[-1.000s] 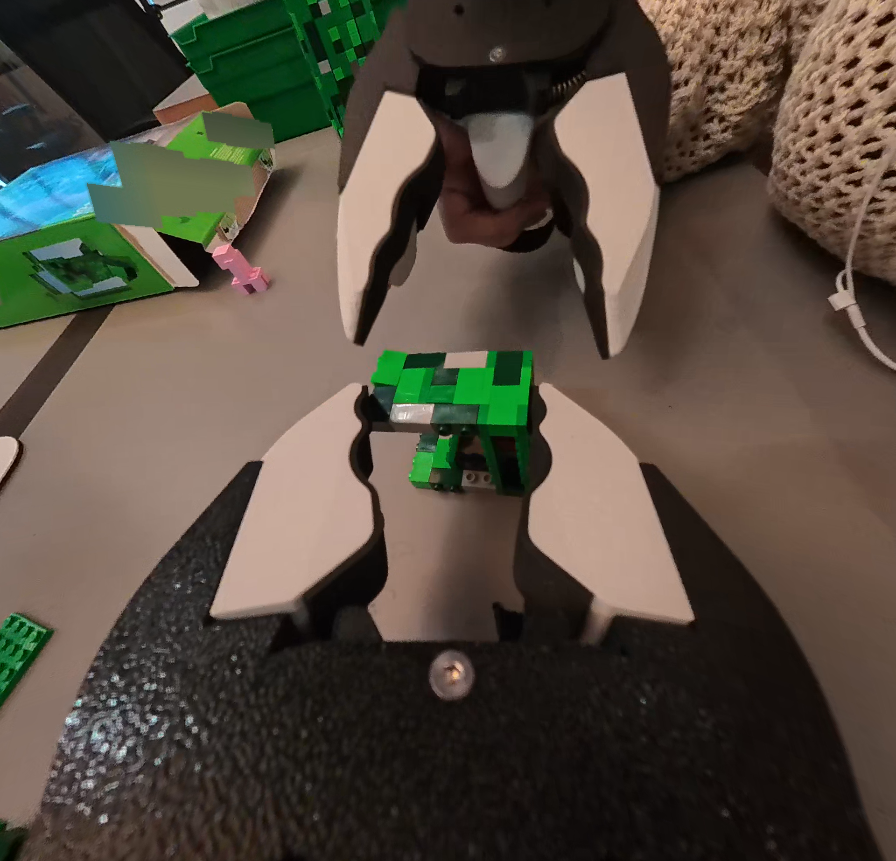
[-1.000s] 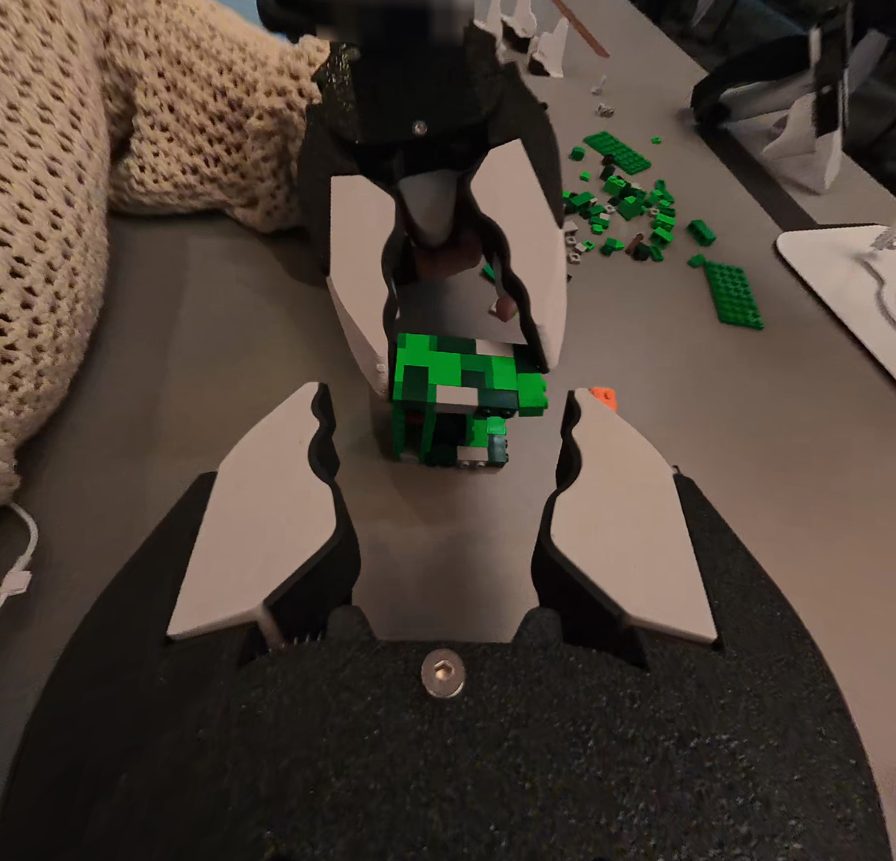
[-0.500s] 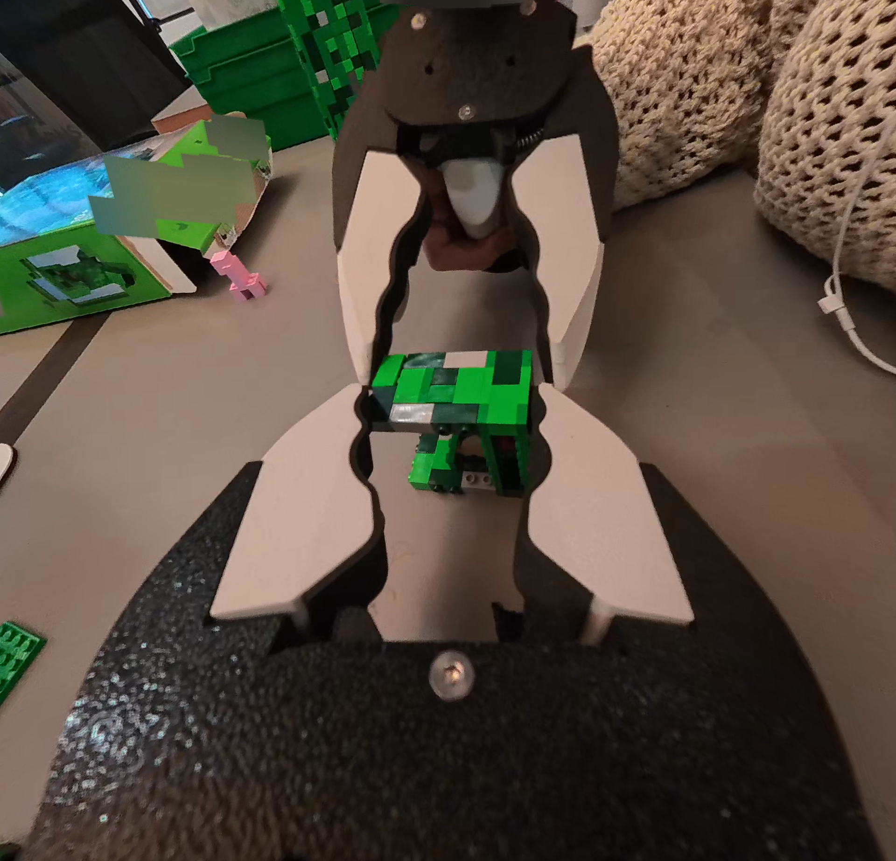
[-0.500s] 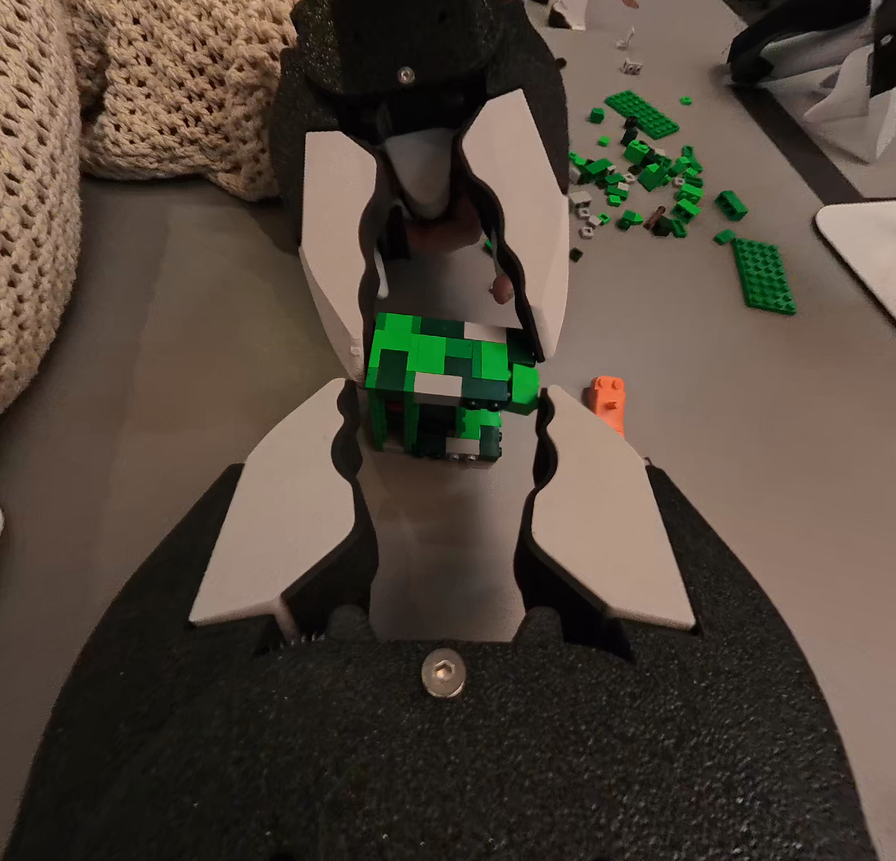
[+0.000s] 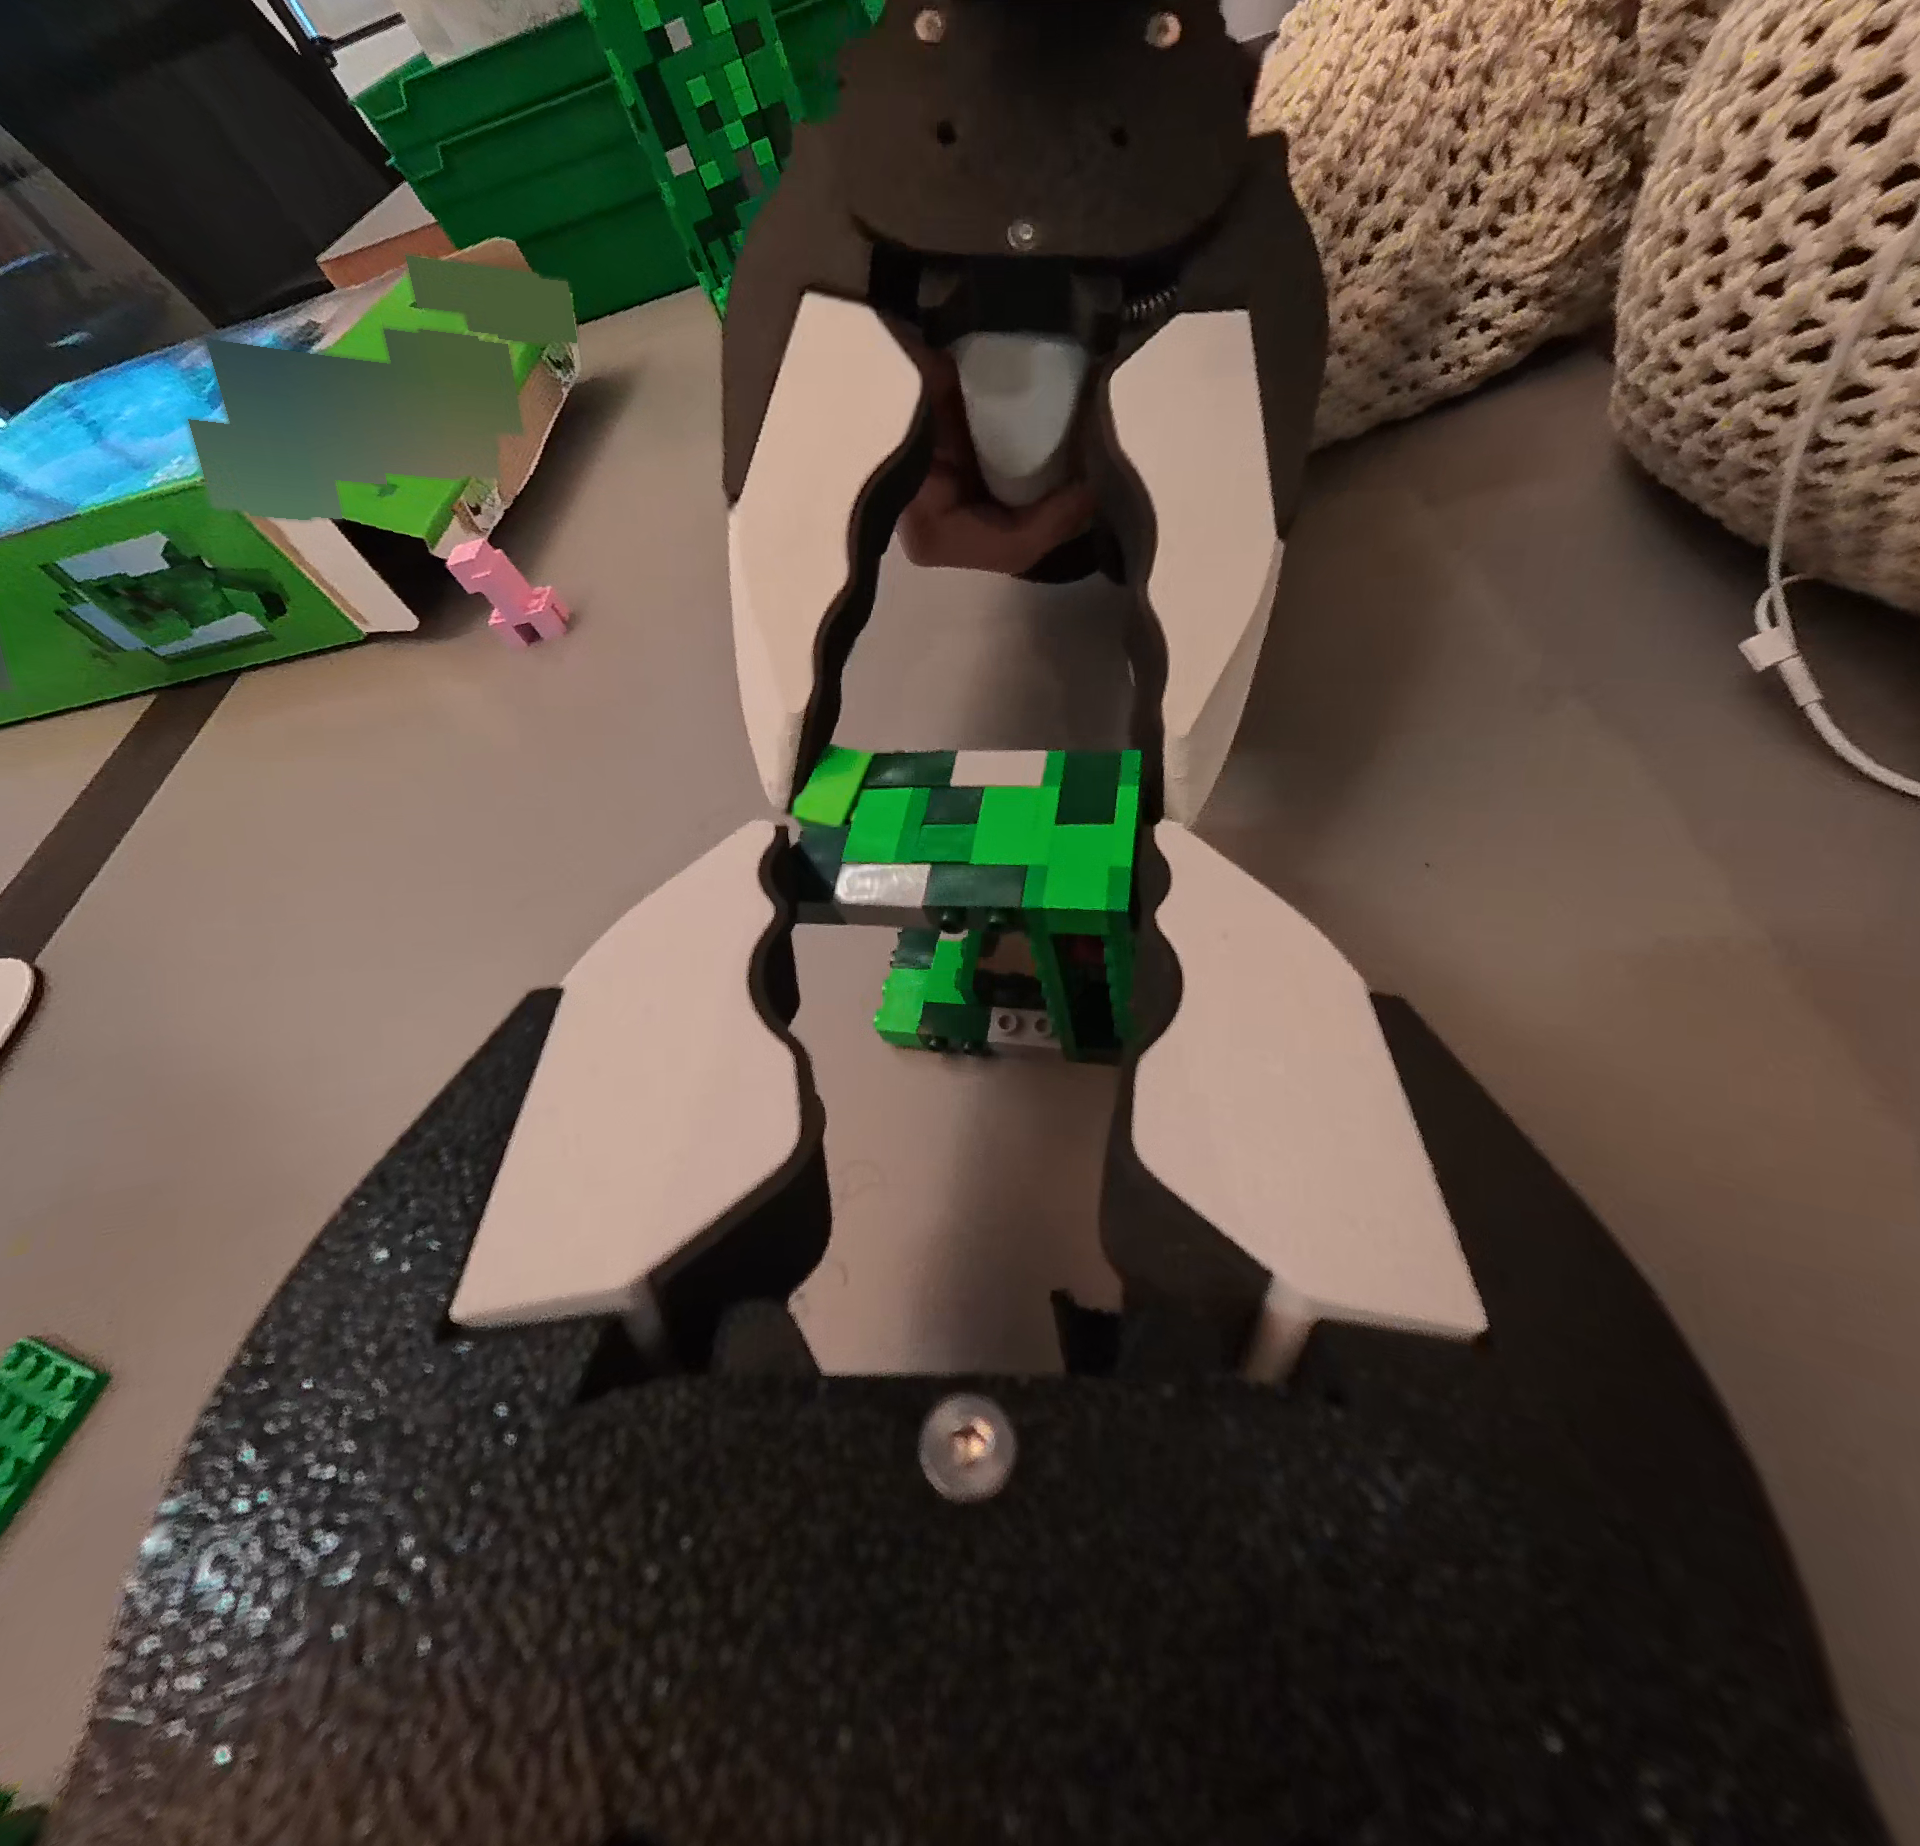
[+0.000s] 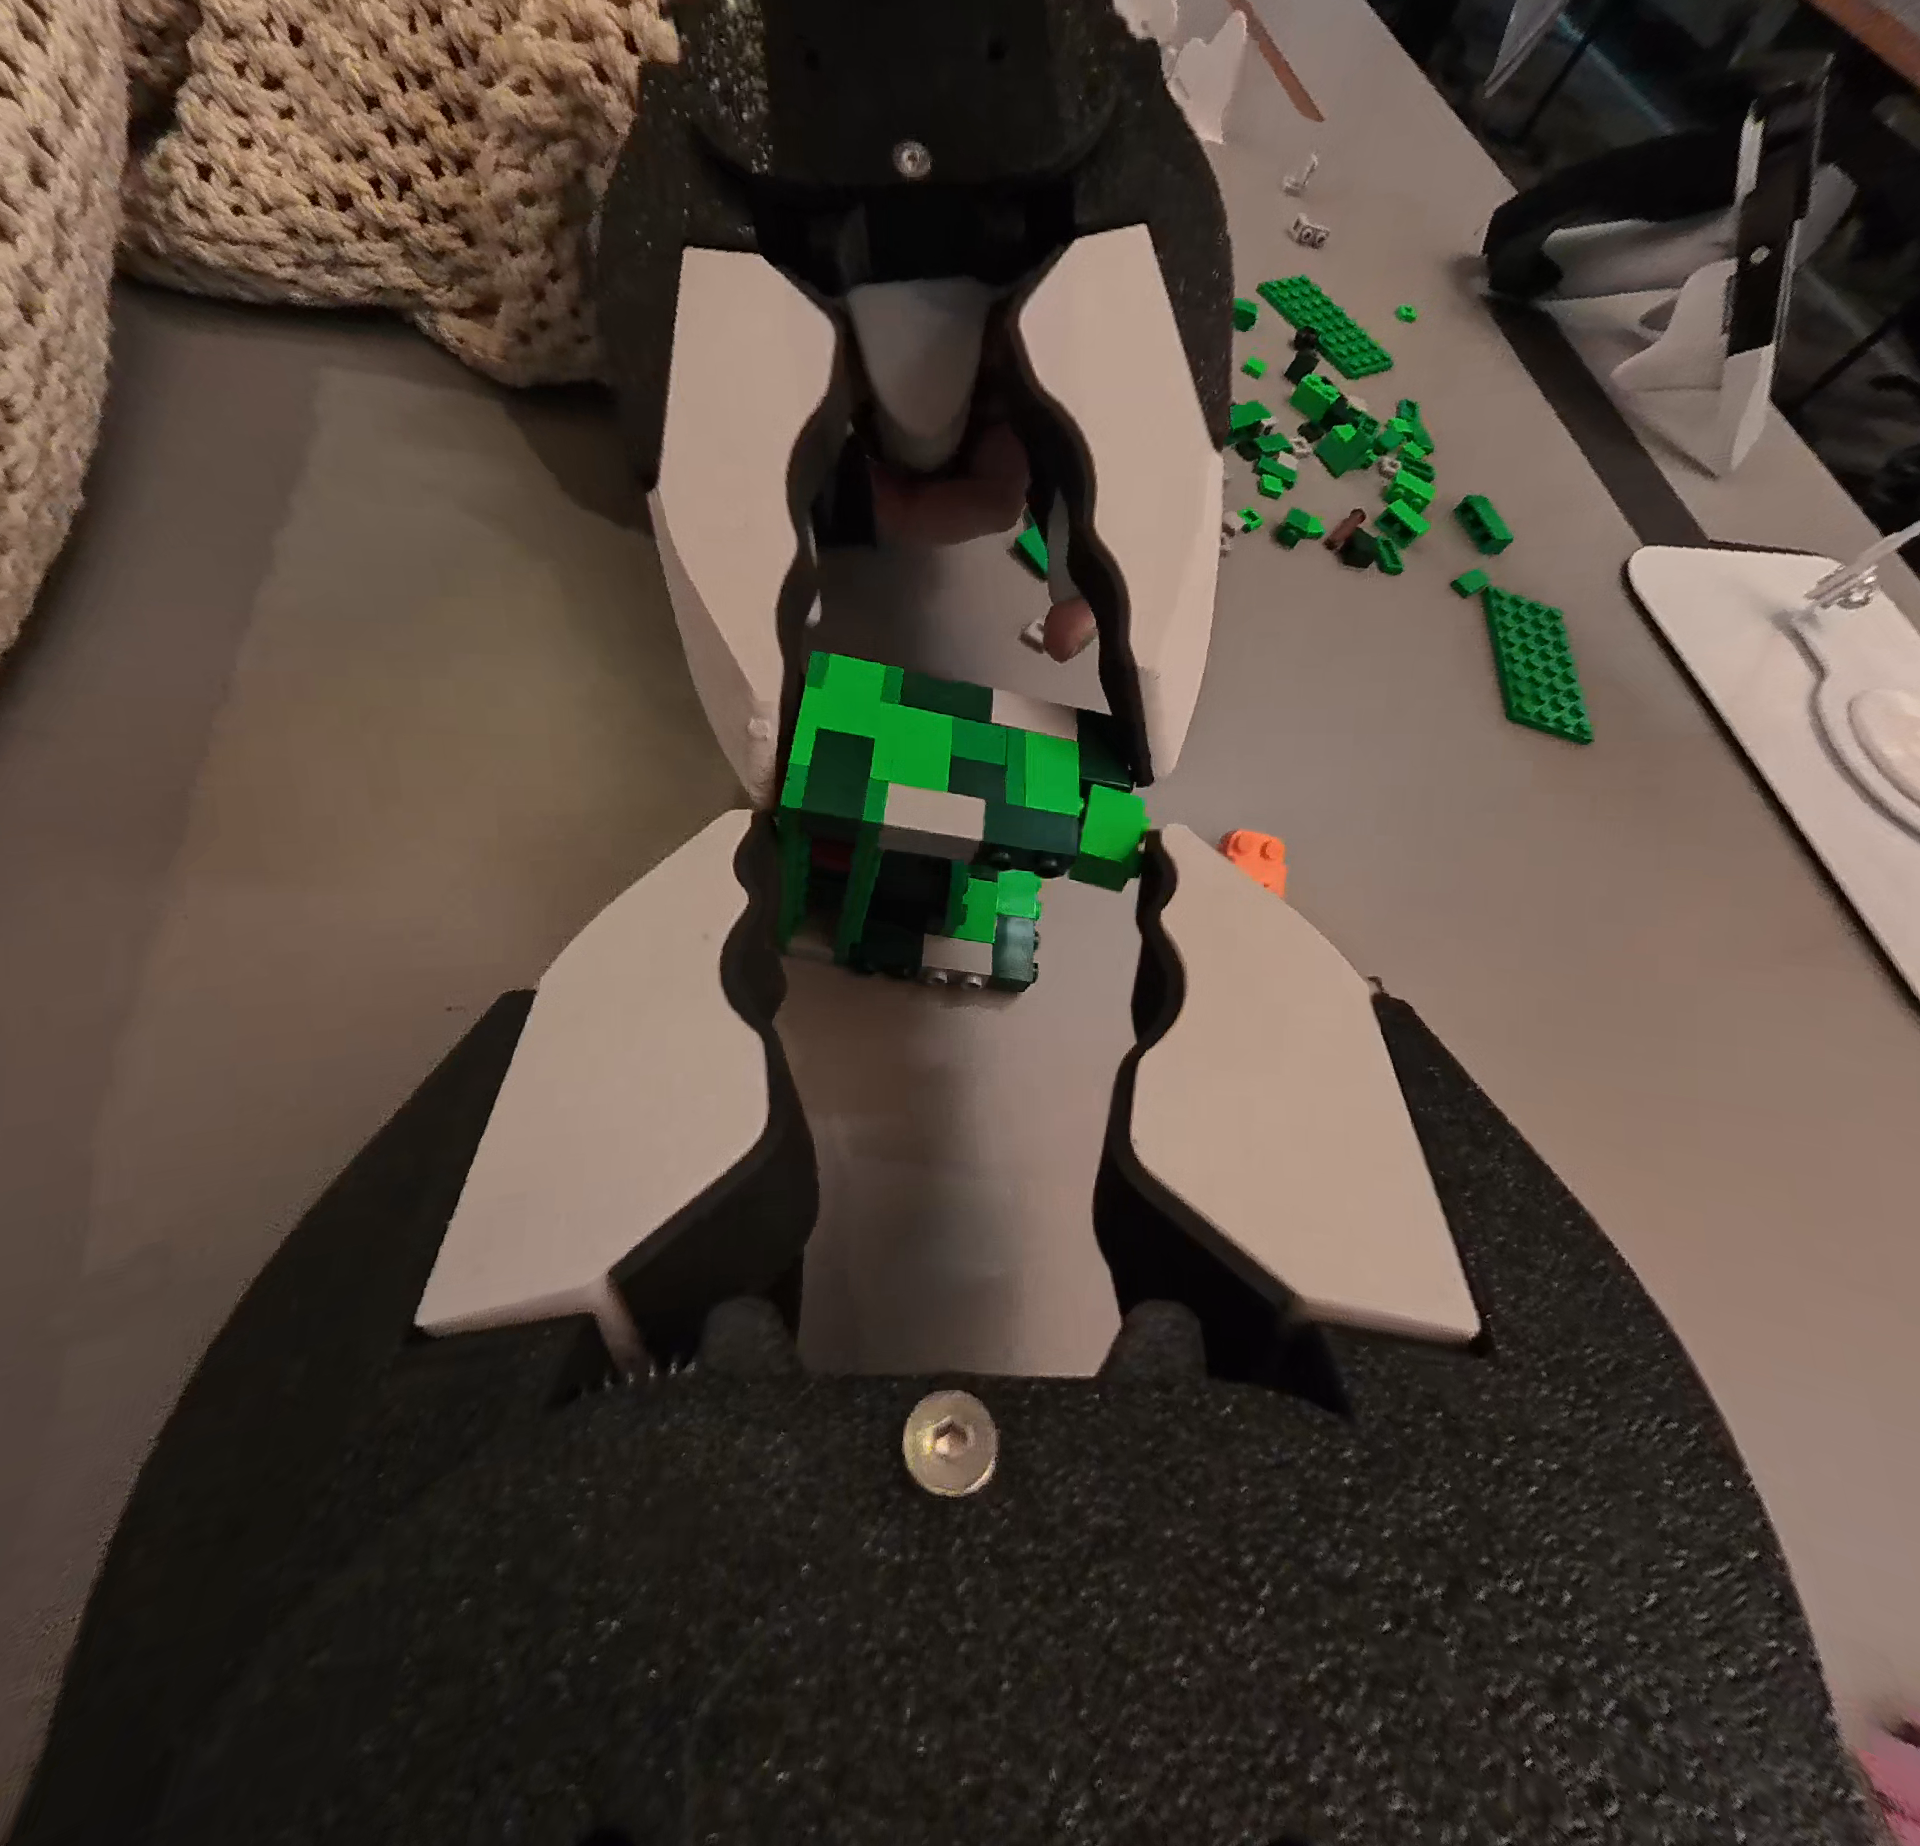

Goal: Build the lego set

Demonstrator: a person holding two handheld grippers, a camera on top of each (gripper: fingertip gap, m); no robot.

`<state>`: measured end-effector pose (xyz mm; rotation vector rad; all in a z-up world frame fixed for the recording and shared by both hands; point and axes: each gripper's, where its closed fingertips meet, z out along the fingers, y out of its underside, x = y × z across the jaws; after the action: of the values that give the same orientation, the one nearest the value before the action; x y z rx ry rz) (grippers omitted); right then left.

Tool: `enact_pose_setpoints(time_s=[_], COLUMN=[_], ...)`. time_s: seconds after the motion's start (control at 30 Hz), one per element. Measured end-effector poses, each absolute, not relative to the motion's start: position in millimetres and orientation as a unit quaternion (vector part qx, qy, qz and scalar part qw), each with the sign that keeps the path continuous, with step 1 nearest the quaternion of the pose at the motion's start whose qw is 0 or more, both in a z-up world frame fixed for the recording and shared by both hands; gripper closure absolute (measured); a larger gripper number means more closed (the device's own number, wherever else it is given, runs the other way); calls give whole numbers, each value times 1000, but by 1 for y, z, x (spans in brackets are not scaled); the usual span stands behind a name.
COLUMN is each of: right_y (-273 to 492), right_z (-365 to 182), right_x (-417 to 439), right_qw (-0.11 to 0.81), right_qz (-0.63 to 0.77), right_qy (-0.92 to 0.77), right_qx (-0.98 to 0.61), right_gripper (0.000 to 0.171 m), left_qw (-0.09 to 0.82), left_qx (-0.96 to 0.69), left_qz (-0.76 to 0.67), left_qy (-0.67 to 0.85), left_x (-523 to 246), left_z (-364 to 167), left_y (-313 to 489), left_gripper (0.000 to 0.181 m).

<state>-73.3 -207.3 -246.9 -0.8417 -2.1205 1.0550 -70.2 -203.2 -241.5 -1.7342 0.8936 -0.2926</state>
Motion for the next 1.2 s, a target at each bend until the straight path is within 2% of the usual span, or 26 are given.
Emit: enact_pose_setpoints(time_s=[1.2], right_y=[-209], right_z=[-249], right_x=[-73], right_qw=[260], right_qz=[431], right_qy=[-813], right_qx=[-293], right_gripper=[107], left_qw=[549], left_qx=[-733], left_qz=[-136], left_qy=[378], left_x=[-67], left_z=[-242], left_y=[-204], left_gripper=[119])
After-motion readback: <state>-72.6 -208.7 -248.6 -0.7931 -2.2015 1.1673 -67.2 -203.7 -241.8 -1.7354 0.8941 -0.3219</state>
